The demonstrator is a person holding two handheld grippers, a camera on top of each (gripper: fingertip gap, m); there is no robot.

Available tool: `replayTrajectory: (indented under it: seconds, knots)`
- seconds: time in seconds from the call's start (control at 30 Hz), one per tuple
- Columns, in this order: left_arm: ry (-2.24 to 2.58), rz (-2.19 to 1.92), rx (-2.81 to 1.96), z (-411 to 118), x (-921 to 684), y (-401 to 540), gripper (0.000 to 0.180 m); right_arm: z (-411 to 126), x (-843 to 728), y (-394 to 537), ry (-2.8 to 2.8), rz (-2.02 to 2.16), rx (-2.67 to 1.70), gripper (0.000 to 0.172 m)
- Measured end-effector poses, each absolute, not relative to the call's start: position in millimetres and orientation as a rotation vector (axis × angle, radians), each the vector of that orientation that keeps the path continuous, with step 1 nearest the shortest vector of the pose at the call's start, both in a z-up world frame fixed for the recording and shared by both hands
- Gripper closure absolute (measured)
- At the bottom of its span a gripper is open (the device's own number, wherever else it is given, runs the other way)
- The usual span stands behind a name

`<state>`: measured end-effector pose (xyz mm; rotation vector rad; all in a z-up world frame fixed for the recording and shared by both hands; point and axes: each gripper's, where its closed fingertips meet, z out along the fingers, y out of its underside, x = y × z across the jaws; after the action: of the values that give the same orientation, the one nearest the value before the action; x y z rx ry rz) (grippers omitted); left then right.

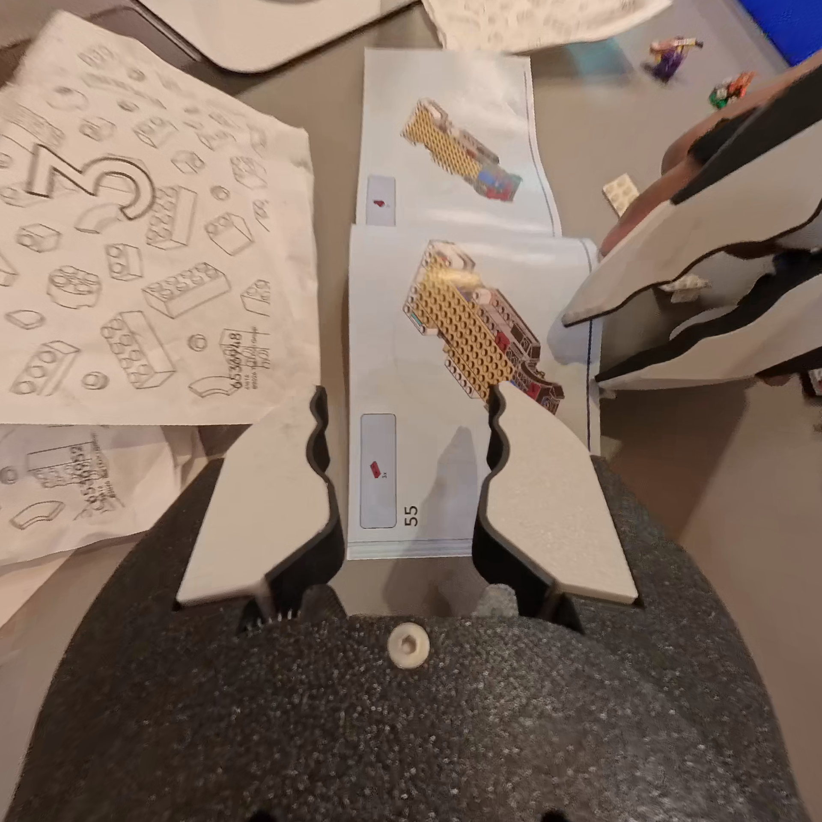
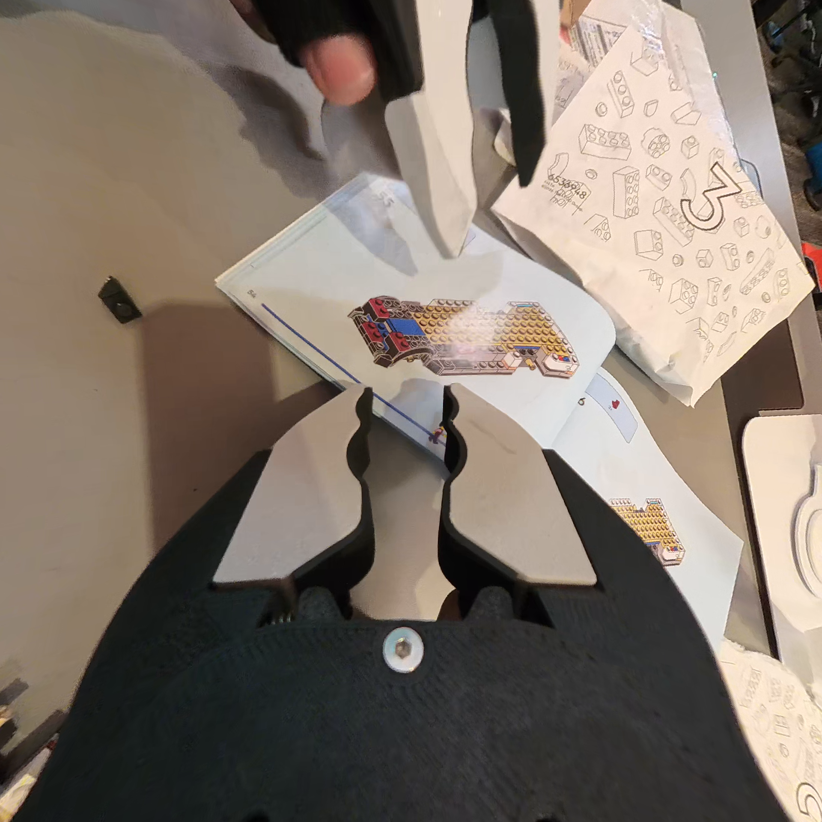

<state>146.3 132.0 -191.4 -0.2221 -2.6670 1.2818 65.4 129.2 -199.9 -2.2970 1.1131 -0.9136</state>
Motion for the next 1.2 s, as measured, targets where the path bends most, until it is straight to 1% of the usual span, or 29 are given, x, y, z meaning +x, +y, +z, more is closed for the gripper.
replayTrajectory:
  seconds: [0.17,0.4,0.8,0.97,1.2]
  knots:
    - [-2.664,1.307,-0.153,-186.0,158.8,136.3,0.111,-199.2,66.0,129.8,1.058,-0.969,-2.332,0.141]
    - [-2.741,1.128,-0.285,-210.0,149.2,146.7,0.111,-193.8,64.0,137.6,0.955,-1.009,-2.354,0.139]
    - [-2.714,0.962,-0.368,-219.4,144.0,176.3,0.106,-194.7,60.1,138.4,0.941,-0.987,-2.362,0.137]
    - [-2.738,0.918,-0.393,-226.7,141.0,176.9,0.105,-197.8,58.8,140.2,0.915,-0.978,-2.383,0.130]
    - [-2.727,0.906,-0.430,-226.6,134.6,177.8,0.105,-200.4,59.5,143.8,0.869,-1.013,-2.406,0.126]
